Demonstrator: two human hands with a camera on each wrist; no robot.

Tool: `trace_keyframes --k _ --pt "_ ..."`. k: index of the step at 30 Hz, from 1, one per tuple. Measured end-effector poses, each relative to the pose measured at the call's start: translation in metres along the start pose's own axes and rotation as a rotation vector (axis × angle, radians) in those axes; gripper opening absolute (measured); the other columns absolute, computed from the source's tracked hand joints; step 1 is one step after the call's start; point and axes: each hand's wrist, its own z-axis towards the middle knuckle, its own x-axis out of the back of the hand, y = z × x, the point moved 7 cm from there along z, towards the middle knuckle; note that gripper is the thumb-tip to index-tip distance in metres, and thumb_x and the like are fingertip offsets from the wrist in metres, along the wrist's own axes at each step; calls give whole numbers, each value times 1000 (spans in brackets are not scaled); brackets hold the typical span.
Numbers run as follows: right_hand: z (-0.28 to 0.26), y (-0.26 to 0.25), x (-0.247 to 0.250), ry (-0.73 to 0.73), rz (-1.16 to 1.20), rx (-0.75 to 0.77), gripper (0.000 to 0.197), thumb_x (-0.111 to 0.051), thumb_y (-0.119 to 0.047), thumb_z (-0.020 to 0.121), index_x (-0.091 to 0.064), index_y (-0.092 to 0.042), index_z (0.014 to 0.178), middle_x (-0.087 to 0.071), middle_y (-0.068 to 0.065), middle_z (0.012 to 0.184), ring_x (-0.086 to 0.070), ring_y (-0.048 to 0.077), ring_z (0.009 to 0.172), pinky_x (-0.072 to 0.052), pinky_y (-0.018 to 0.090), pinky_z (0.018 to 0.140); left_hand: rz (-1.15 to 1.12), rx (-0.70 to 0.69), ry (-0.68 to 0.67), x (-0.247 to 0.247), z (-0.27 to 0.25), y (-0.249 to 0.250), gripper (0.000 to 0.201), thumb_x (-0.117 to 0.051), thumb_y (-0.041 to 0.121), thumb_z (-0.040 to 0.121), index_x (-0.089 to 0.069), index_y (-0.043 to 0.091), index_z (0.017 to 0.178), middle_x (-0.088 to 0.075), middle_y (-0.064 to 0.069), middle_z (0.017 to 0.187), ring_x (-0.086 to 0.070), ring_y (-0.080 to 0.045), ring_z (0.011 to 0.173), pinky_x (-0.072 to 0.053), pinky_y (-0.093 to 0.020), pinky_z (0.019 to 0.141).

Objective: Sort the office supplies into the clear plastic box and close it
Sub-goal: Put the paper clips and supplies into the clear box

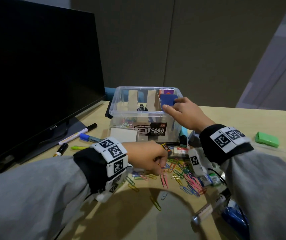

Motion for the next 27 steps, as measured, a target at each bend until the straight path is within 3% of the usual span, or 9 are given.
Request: trace_keyframes --k 3,7,10,13,15,17,21,27 --pt "0 0 -1 3 3 2 61 -25 -52 101 -72 -14 106 -60 6 126 -29 12 136 -32 30 95 -64 -20 53 18 -6 0 14 -71 22 88 -57 20 89 -56 11 73 -50 1 60 -40 -13 57" --pt "1 0 -2 4 3 6 61 -25 -52 101 -72 -14 107 -61 5 125 -29 11 136 -33 30 95 -121 -20 122 37 -12 -4 13 -70 21 89 -57 22 89 -54 12 72 -48 1 61 -38 -10 56" --pt "2 2 -2 6 11 6 60 -26 -52 101 -72 -14 107 -61 4 124 -29 11 136 -34 31 96 -170 -35 195 55 -19 -9 12 -70 21 88 -58 23 88 -56 10 78 -48 3 65 -42 -14 63" --pt "3 2 -2 0 10 4 60 -26 -52 101 -73 -15 105 -61 4 125 -28 10 136 -34 31 96 -207 -30 295 83 -29 -17 12 -68 21 89 -58 25 86 -62 3 87 -57 -4 75 -51 -25 73" --pt "2 1 -3 -9 6 3 59 -26 -52 101 -72 -16 105 -61 3 126 -28 10 137 -33 31 98 -255 -8 384 104 -39 -26 10 -68 19 89 -58 23 87 -62 1 89 -60 -6 77 -55 -26 74" --pt "1 0 -3 -13 3 1 59 -26 -53 101 -72 -17 105 -60 3 128 -27 10 137 -33 31 99 -345 35 509 125 -49 -42 11 -68 15 89 -59 20 87 -61 2 85 -60 -7 74 -56 -25 72" --pt "0 -1 -2 -13 9 -7 59 -26 -53 100 -72 -16 105 -59 3 129 -27 10 137 -33 31 101 -424 206 779 149 -62 -84 12 -69 11 88 -60 16 83 -61 1 77 -61 -10 70 -58 -34 76" --pt "-1 -2 -1 -12 11 -10 59 -26 -51 101 -71 -15 109 -59 3 129 -27 9 137 -32 29 100 -334 399 846 147 -55 -105 10 -71 14 87 -62 12 82 -66 -2 81 -63 -11 70 -54 -26 67"
